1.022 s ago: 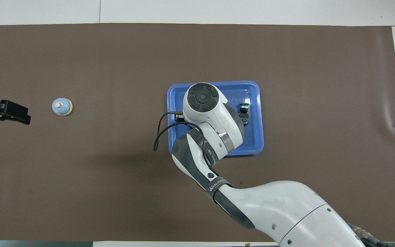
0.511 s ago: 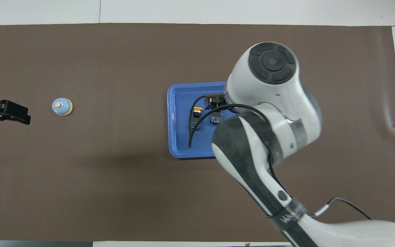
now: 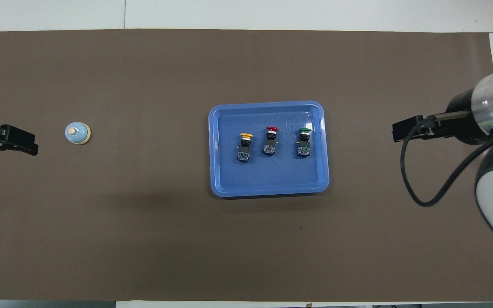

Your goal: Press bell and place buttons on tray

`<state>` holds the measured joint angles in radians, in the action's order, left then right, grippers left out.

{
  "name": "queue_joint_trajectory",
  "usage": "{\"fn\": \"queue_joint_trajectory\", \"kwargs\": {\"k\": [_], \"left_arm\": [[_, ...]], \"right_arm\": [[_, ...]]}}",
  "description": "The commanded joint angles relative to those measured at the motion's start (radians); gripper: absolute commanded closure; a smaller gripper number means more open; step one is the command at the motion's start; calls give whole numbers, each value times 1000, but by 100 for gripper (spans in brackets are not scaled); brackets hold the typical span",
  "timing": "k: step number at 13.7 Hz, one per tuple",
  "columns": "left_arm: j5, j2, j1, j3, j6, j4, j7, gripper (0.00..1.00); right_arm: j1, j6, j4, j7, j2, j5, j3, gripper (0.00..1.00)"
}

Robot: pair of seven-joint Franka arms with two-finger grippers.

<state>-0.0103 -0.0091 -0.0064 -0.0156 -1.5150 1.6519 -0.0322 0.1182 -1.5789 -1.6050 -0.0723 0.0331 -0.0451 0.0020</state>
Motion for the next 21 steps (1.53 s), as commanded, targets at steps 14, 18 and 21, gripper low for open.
{"fn": "queue_joint_trajectory", "kwargs": {"k": [14,18,21], "left_arm": [[6,-12,-6,9,18,3,5,0],[1,-12,-1,3,-2,8,6,83],[0,-20,9,9,-49,49,0,100]], "right_arm": [[-152,-3,-75,10,27,45,16,0],[-155,8,-92,16,36,44,16,0],[-154,7,-90,16,36,44,16,0]]}}
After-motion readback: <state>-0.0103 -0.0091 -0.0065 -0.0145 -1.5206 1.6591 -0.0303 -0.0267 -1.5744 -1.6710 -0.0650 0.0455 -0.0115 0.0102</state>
